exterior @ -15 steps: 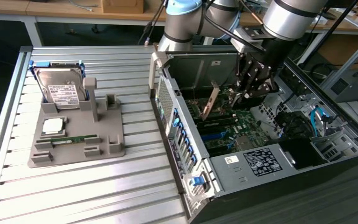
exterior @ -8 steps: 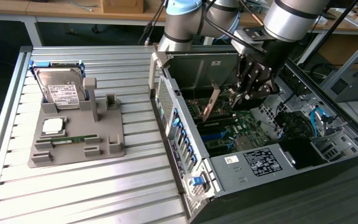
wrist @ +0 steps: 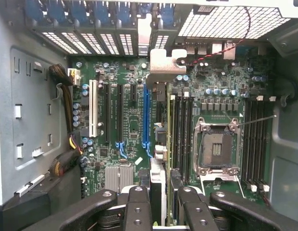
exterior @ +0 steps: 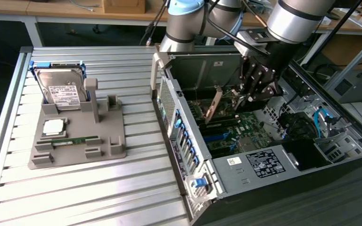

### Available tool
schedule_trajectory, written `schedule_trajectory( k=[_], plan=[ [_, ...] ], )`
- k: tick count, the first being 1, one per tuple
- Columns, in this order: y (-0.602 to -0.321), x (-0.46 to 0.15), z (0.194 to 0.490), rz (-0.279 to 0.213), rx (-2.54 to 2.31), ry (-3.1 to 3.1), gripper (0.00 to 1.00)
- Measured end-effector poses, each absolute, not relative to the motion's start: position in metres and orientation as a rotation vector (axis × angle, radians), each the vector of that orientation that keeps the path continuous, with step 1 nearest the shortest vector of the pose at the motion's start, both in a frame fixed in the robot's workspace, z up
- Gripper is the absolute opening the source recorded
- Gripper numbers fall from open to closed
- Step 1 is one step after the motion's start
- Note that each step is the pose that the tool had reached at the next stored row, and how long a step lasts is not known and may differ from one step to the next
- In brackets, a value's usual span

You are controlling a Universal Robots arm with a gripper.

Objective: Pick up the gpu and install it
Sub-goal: 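Insert the gpu into the slot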

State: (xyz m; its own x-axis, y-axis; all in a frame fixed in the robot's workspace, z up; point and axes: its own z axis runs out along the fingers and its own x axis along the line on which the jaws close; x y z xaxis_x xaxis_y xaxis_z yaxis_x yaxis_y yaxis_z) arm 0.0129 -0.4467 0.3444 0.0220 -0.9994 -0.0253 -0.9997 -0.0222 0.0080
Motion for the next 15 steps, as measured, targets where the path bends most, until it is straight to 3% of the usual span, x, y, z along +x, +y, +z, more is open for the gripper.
schedule_trajectory(
  k=[15],
  plan=[
    [-0.453, 0.0117, 0.3404, 0.037, -2.237, 2.188, 0.27]
  ],
)
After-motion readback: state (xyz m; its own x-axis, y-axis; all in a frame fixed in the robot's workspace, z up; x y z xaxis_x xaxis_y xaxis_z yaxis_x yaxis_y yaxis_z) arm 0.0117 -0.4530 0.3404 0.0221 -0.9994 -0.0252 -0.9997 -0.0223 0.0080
